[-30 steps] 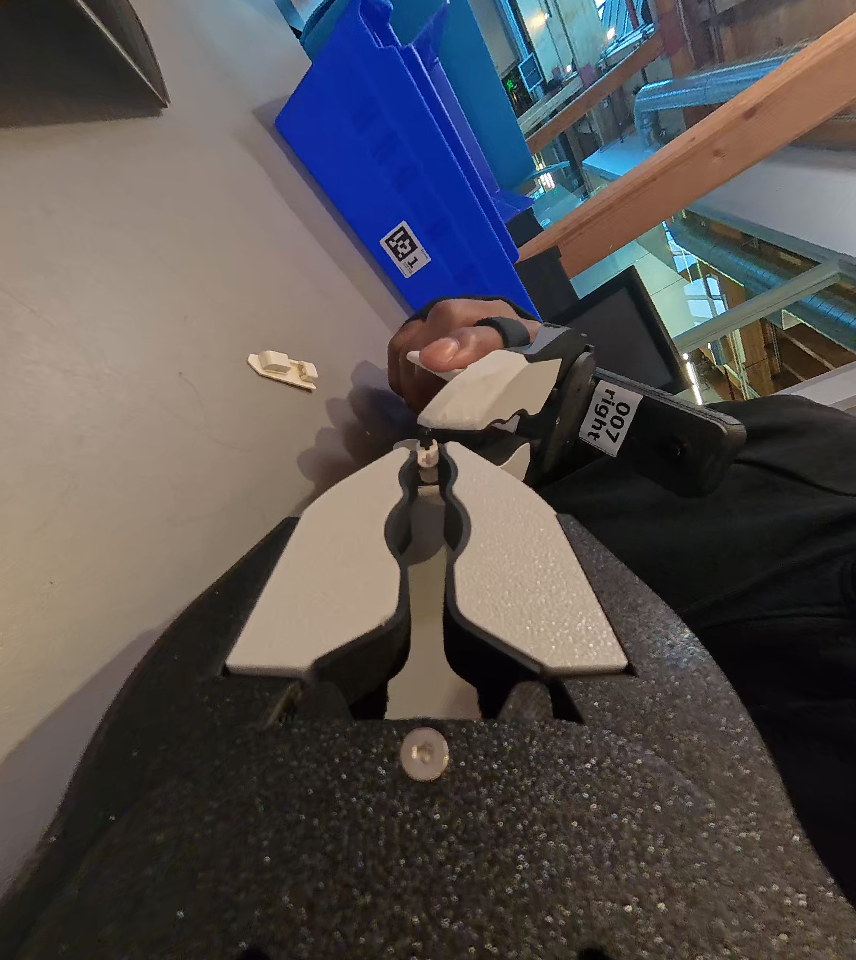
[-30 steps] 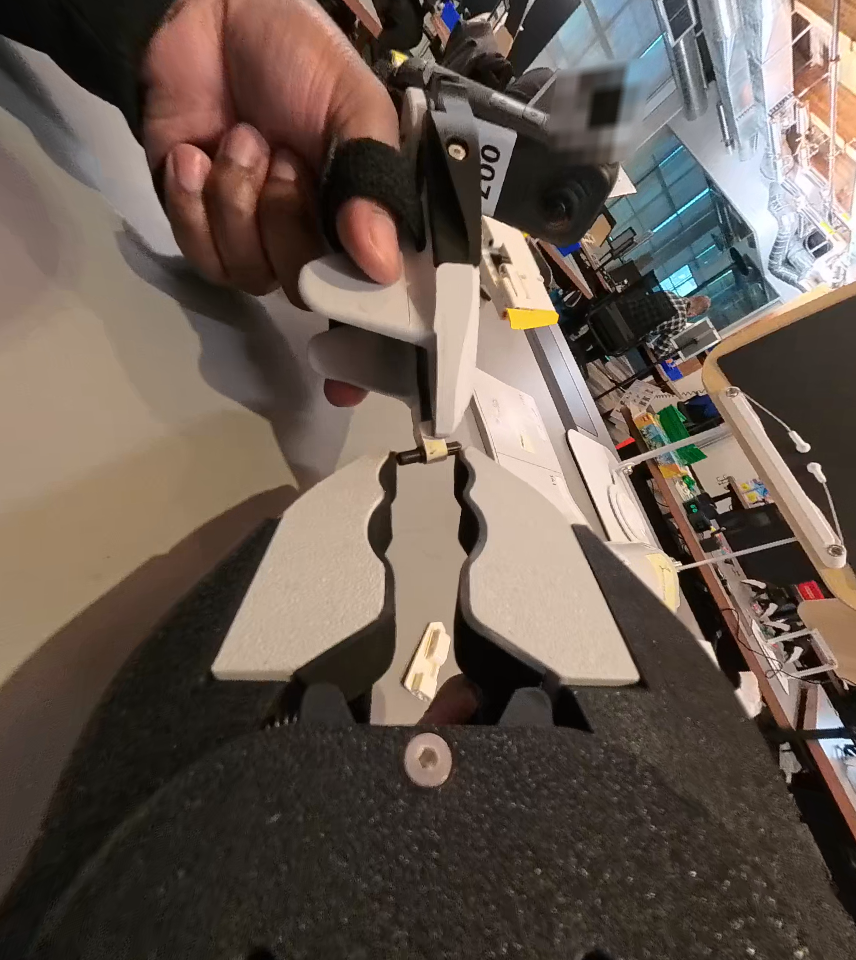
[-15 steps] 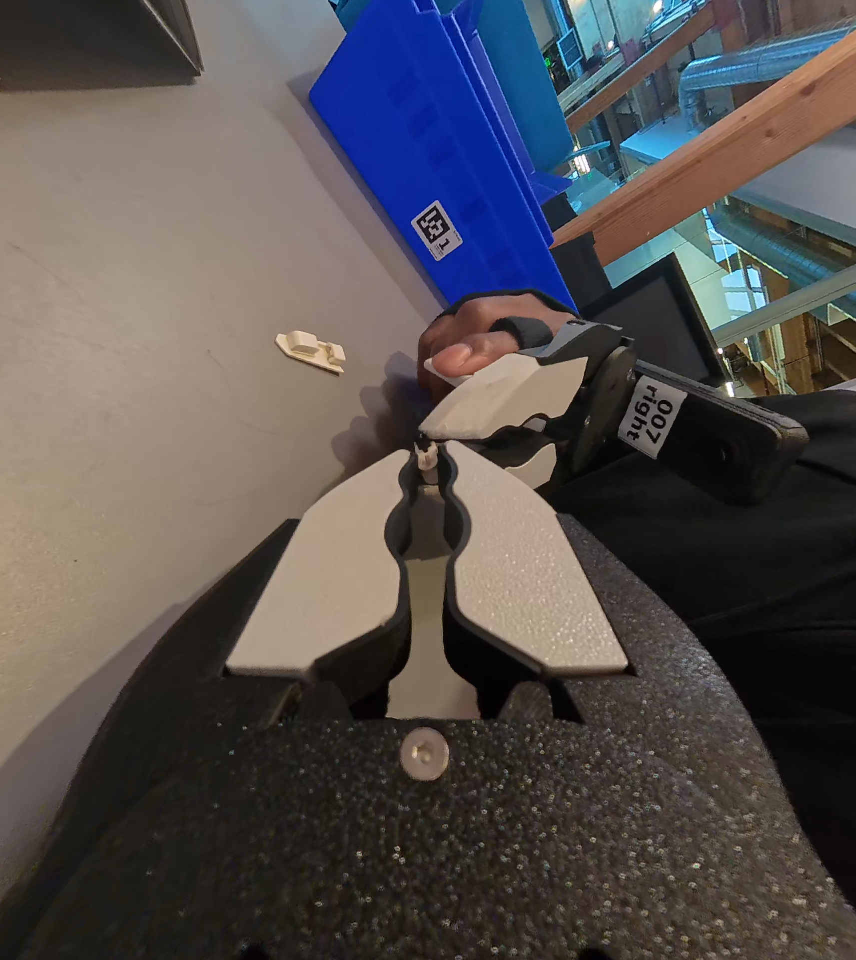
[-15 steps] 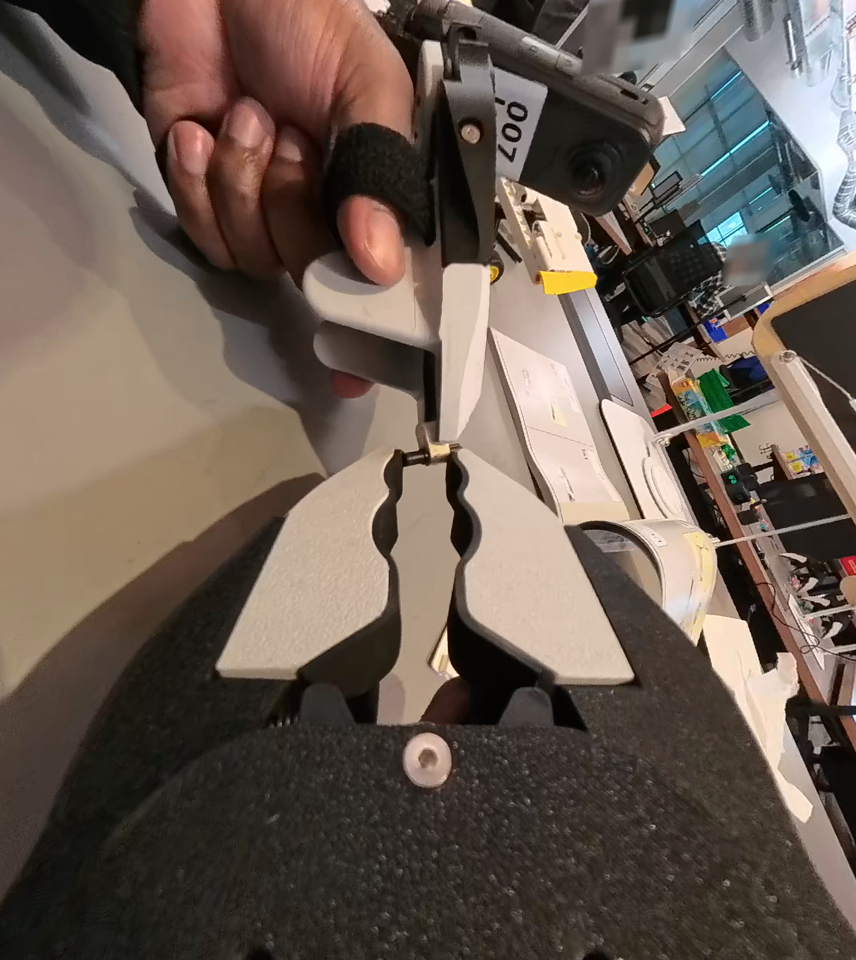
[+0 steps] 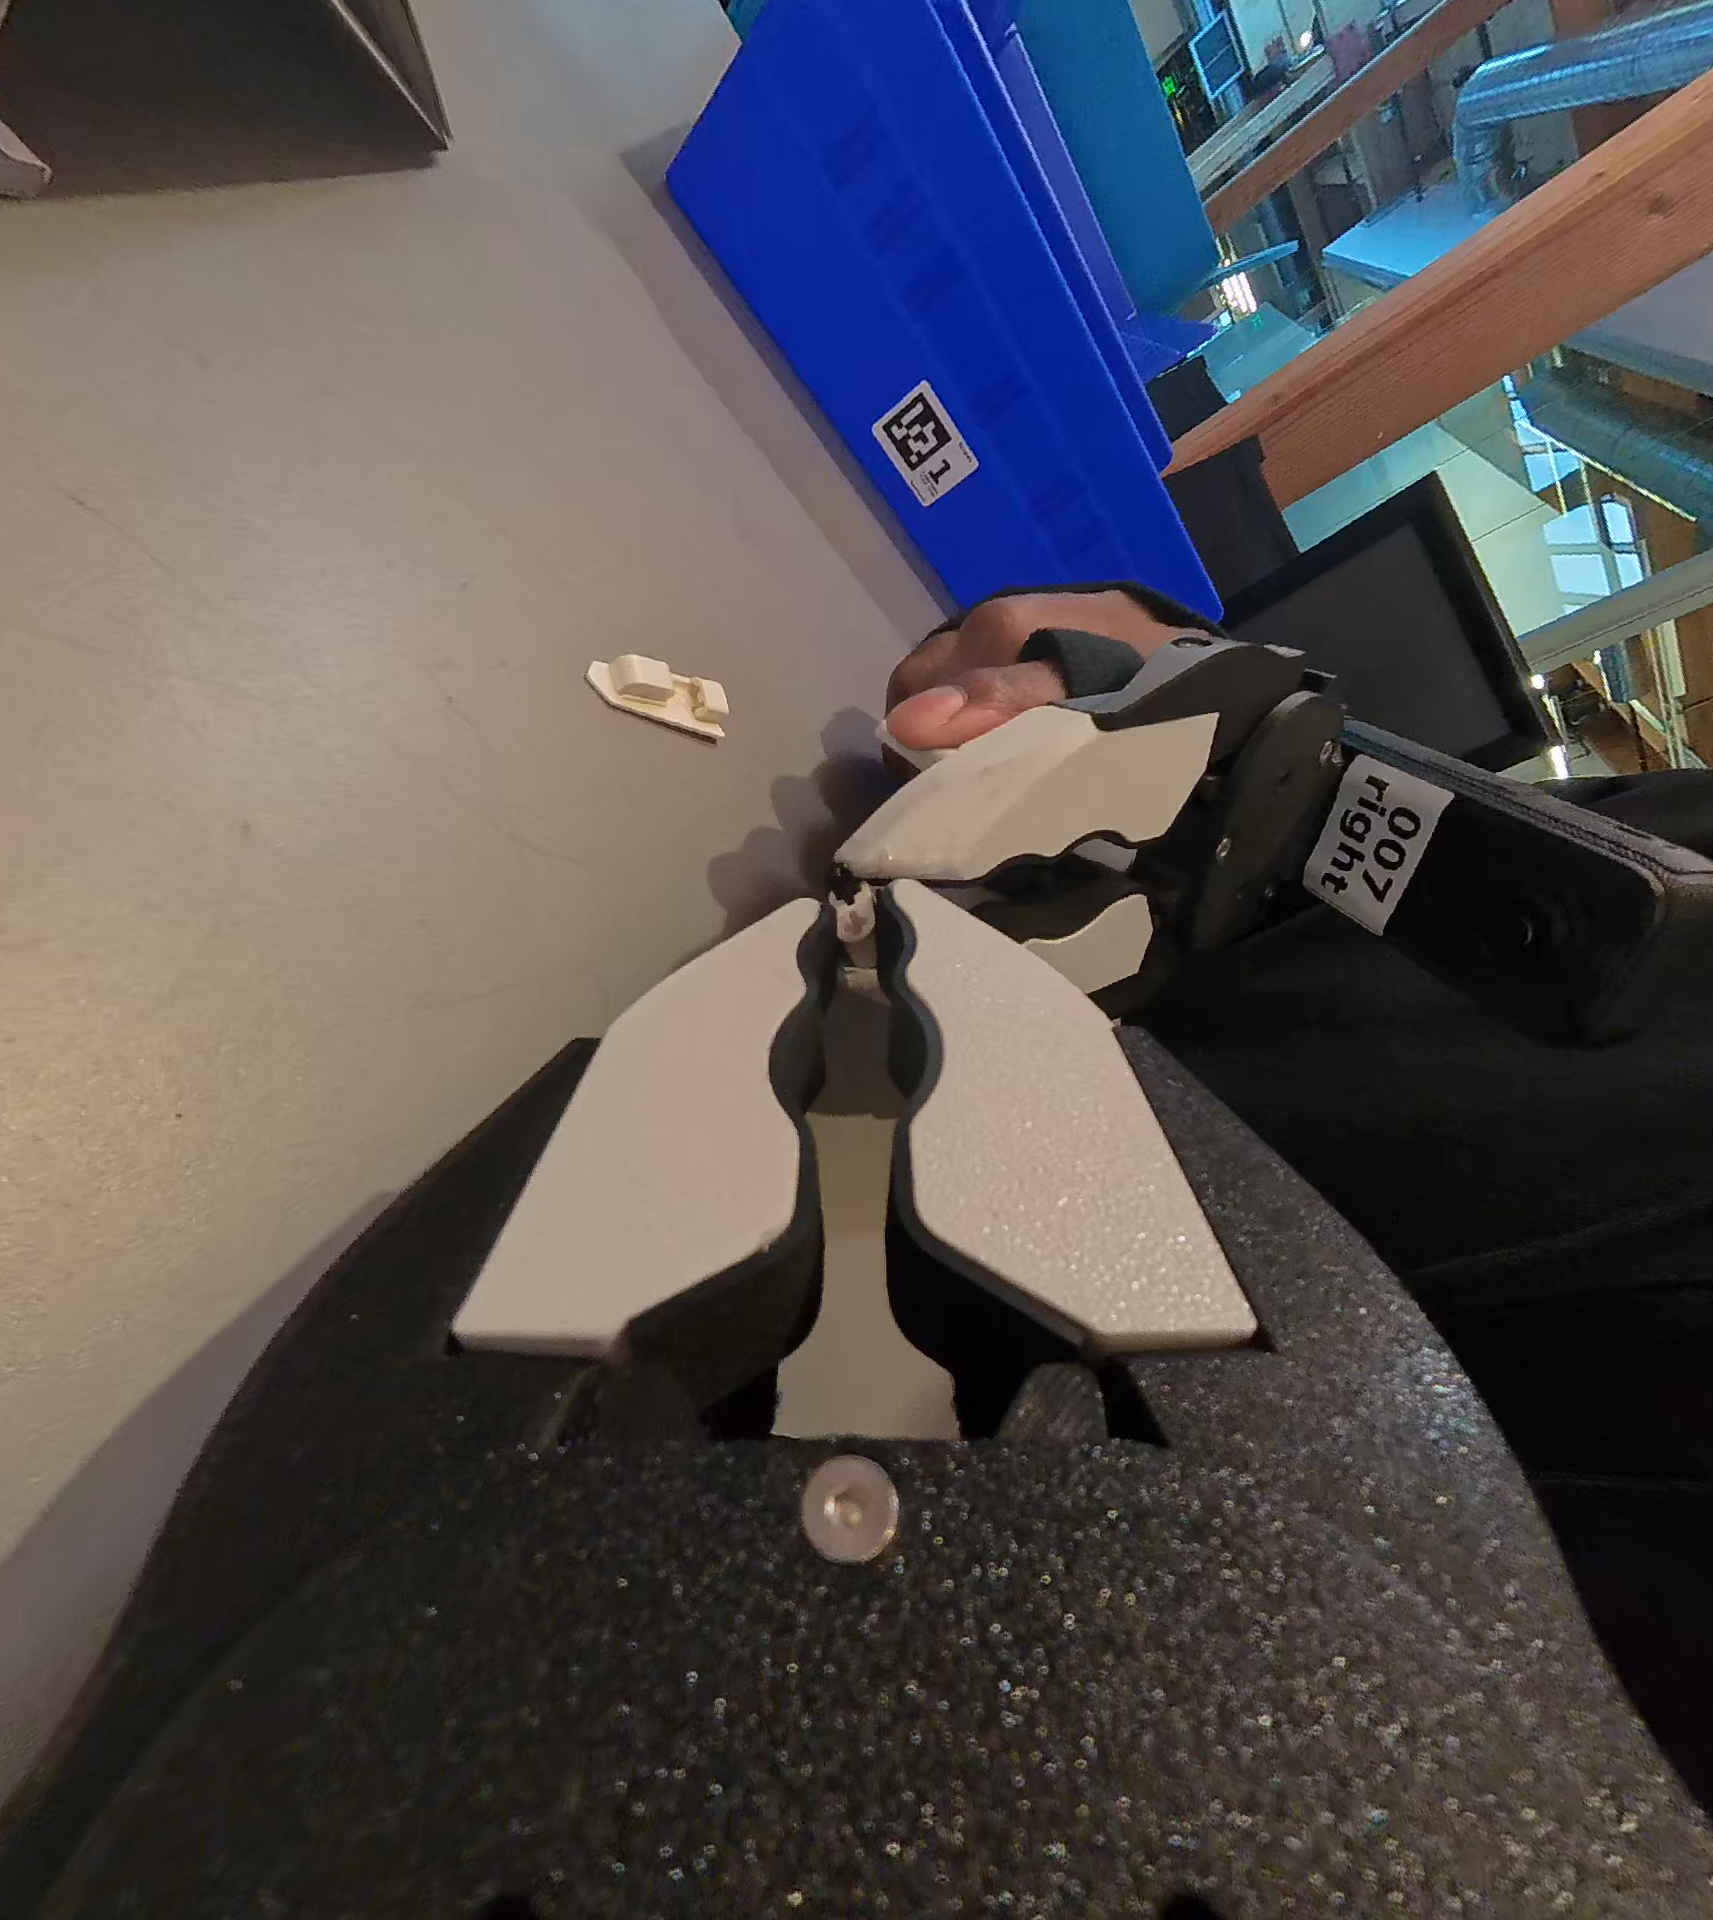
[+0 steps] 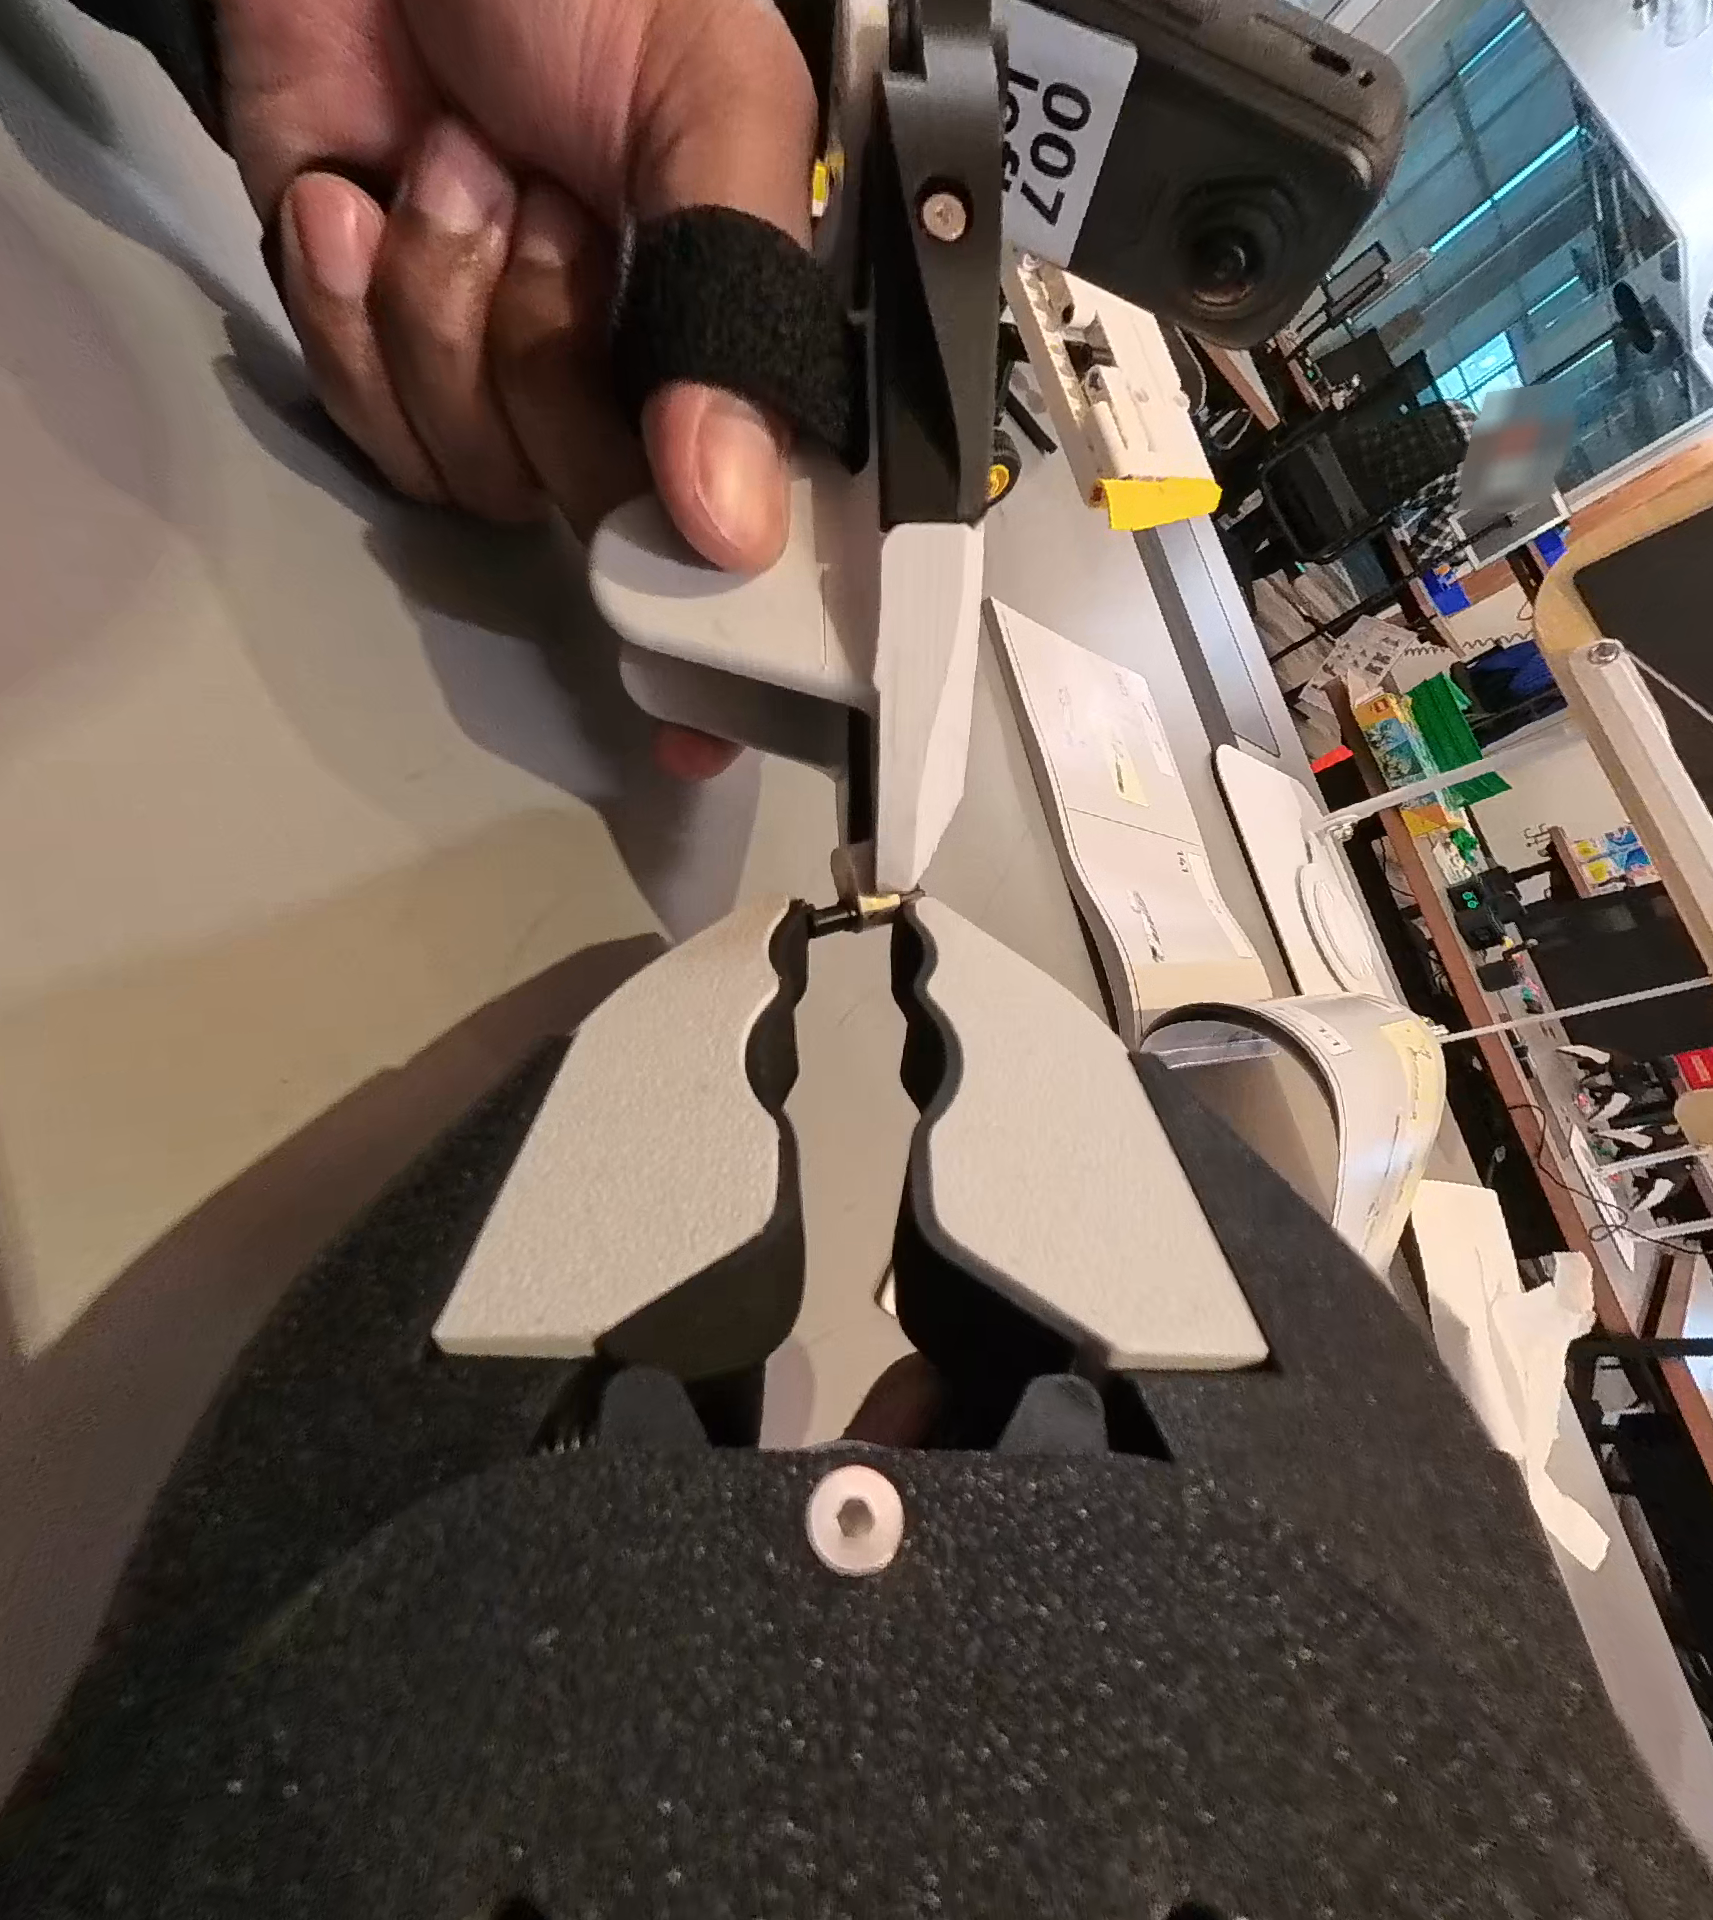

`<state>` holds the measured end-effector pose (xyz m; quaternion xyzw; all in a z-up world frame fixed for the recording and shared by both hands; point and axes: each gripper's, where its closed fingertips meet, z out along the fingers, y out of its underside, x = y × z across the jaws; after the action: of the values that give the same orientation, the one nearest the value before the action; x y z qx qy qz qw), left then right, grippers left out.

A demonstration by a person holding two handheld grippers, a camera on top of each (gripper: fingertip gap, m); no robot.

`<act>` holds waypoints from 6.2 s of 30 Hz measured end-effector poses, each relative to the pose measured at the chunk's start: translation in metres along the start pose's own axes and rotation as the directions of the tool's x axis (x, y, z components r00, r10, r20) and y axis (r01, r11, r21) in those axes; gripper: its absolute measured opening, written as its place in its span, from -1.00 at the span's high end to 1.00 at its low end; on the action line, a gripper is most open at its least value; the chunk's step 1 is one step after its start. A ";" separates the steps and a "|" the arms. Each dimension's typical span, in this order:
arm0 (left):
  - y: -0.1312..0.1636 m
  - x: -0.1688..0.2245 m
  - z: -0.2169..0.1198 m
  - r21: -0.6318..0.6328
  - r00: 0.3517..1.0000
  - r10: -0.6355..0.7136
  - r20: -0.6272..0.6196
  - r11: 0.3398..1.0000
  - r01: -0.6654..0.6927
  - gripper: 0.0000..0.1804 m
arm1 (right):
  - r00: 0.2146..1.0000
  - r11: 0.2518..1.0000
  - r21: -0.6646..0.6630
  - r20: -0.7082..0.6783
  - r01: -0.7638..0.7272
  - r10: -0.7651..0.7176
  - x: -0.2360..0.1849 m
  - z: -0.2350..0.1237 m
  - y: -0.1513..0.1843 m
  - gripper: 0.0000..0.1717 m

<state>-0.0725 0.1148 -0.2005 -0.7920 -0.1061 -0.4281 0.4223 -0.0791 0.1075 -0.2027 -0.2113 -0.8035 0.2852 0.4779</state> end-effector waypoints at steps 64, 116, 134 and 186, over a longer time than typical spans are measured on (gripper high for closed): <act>0.000 -0.029 0.008 -0.218 0.877 0.417 0.238 0.903 -0.370 0.91 | 0.854 0.817 -0.386 0.122 -0.428 0.505 0.011 -0.015 0.084 0.82; 0.022 -0.041 -0.017 -0.606 0.221 0.964 0.148 0.265 -0.750 0.69 | 0.955 0.976 -0.122 0.213 -0.182 0.205 -0.006 0.002 0.033 0.74; 0.016 -0.044 -0.011 -0.474 0.602 0.731 0.321 0.674 -0.566 0.70 | 0.855 0.893 -0.269 0.290 -0.360 0.431 -0.013 0.016 0.037 0.76; 0.016 -0.049 -0.016 -0.454 0.639 0.705 0.308 0.699 -0.552 0.86 | 0.876 0.900 -0.239 0.241 -0.364 0.418 -0.005 0.015 0.041 1.00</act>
<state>-0.1032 0.1023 -0.2426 -0.9122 0.1539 -0.0621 0.3747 -0.0869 0.1312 -0.2390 -0.3699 -0.8277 0.3271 0.2667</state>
